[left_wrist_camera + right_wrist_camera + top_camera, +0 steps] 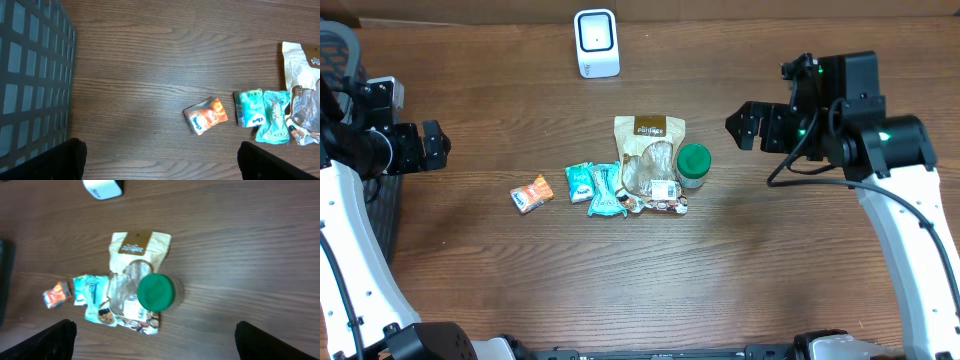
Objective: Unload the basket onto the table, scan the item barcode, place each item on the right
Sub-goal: 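Move the right gripper down onto the green-lidded jar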
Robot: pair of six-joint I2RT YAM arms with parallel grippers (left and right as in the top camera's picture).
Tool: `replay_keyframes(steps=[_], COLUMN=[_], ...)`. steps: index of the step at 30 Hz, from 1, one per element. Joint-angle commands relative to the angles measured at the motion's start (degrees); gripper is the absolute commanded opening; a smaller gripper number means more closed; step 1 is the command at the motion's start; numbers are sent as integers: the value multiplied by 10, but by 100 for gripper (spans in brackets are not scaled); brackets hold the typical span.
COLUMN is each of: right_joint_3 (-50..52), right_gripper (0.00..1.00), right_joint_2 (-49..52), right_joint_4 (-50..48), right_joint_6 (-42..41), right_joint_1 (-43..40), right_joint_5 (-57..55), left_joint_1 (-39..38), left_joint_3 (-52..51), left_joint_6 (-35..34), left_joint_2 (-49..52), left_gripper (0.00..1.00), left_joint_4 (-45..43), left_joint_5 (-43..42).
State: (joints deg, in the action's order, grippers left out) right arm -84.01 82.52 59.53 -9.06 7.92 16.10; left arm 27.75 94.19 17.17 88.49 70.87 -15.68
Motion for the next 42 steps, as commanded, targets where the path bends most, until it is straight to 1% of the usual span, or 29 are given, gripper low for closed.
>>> replay_keyframes(steps=[1, 3, 8, 9, 13, 14, 17, 20, 26, 34, 36, 42], right_joint_3=[-17, -17, -17, -17, -17, -17, -17, -17, -17, -17, -17, -16], right_gripper=[100, 100, 100, 97, 95, 94, 90, 88, 86, 85, 86, 86], right_joint_2=[16, 24, 29, 30, 35, 40, 55, 78, 148, 233, 244, 265], right_joint_4=[-12, -15, -26, -27, -27, -30, -38, -44, -51, -56, -61, -66], right_joint_6=[-2, -1, -9, -13, -80, -118, -169, -208, -271, -305, -317, -317], right_joint_1=[0, 0, 4, 7, 33, 48, 73, 93, 118, 131, 131, 131], right_joint_5=[63, 99, 105, 101, 10, -23, -61, -85, -95, -102, -106, -112], left_joint_1=[0, 0, 0, 0, 0, 0, 0, 0, 0, 0, 0, 0], left_joint_3=[13, 13, 13, 13, 13, 13, 13, 13, 13, 13, 13, 13], left_joint_6=[15, 15, 15, 15, 15, 15, 15, 15, 15, 15, 15, 15], left_joint_2=[-16, -16, -16, -16, -16, -16, -16, -16, -16, -16, -16, -16], left_gripper=[100, 99, 100, 100, 99, 100, 99, 99, 99, 100, 100, 99], left_joint_4=[0, 0, 0, 0, 0, 0, 0, 0, 0, 0, 0, 0], left_joint_5=[-7, -7, -7, -7, -7, -7, -7, -7, -7, -7, -7, -7])
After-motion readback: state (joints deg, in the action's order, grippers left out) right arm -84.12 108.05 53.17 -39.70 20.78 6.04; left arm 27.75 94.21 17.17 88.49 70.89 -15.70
